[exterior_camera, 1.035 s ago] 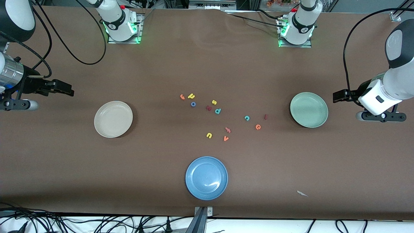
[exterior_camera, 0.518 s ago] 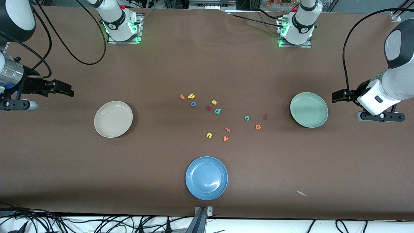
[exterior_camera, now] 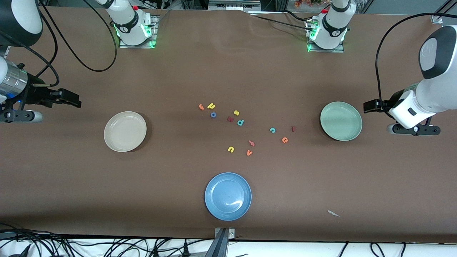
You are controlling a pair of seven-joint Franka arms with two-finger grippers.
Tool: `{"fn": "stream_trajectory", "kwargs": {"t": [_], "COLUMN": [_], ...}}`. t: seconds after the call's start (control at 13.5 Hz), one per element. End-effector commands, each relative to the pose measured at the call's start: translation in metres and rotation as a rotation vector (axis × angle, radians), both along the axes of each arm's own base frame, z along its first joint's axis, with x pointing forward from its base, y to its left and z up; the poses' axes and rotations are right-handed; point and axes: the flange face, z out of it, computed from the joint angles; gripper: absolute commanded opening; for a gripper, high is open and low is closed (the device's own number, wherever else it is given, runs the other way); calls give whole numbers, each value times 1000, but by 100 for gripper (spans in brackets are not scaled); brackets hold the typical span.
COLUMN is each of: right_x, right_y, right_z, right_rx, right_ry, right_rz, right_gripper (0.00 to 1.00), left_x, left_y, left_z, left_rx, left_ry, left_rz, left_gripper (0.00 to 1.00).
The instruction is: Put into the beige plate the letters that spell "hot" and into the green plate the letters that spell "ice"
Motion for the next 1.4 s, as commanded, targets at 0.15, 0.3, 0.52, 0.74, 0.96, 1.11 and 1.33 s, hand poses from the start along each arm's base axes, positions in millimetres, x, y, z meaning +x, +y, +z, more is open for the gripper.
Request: {"fn": "stream_trajectory", "kwargs": {"t": [0.15,0.3,0.52,0.74,0.96,1.11,1.33], "right_x": [-5,-6,-6,-6,-6,-6,-5], "right_y": [1,1,1,1,1,1,1], "right_z": [5,4,4,4,4,4,5], "right_rx": [-17,-17,-17,-17,-17,-17,-17], "right_ry": [-13,-10,-11,-10,-11,-10,-13], "right_rz": [-2,-1,-1,-1,-1,-1,-1], "right_gripper": [100,100,100,100,100,100,100], "left_x": [1,1,1,2,2,2,2], "left_y": [-2,4,18,32,39,46,46], "left_z": [-2,-4,-5,-2,0,2,1], "left_rx": [-26,-26,-26,-23,-15,-16,-16], "left_ry": [-2,4,5,-2,-5,-11,-9], "left_rz": [1,8,21,43,54,63,63], "left_gripper": [100,100,100,100,100,100,100]}}
